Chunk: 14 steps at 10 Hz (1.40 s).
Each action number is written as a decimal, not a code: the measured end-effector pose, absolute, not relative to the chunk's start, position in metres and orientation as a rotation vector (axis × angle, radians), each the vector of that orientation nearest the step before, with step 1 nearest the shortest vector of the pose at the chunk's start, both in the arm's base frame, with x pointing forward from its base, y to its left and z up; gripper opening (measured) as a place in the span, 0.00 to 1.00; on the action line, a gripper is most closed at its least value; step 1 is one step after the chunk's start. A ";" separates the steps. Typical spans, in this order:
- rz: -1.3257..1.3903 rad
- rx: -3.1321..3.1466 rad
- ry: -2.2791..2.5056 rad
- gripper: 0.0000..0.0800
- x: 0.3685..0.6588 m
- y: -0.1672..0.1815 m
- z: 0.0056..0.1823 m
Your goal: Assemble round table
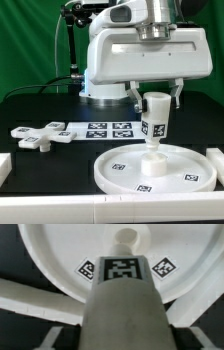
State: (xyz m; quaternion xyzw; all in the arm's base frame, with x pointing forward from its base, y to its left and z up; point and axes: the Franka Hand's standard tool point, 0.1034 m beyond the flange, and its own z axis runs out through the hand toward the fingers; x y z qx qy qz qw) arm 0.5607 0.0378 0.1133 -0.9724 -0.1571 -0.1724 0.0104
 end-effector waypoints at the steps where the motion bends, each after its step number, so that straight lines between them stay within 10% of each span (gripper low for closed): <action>1: -0.541 -3.035 -0.492 0.51 0.561 0.038 0.114; 14: -0.511 -3.031 -0.523 0.51 0.558 0.041 0.089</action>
Offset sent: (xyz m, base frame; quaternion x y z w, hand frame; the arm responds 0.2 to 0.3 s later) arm -0.0006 -0.0038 -0.0175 0.0592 -0.0477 0.0758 0.9942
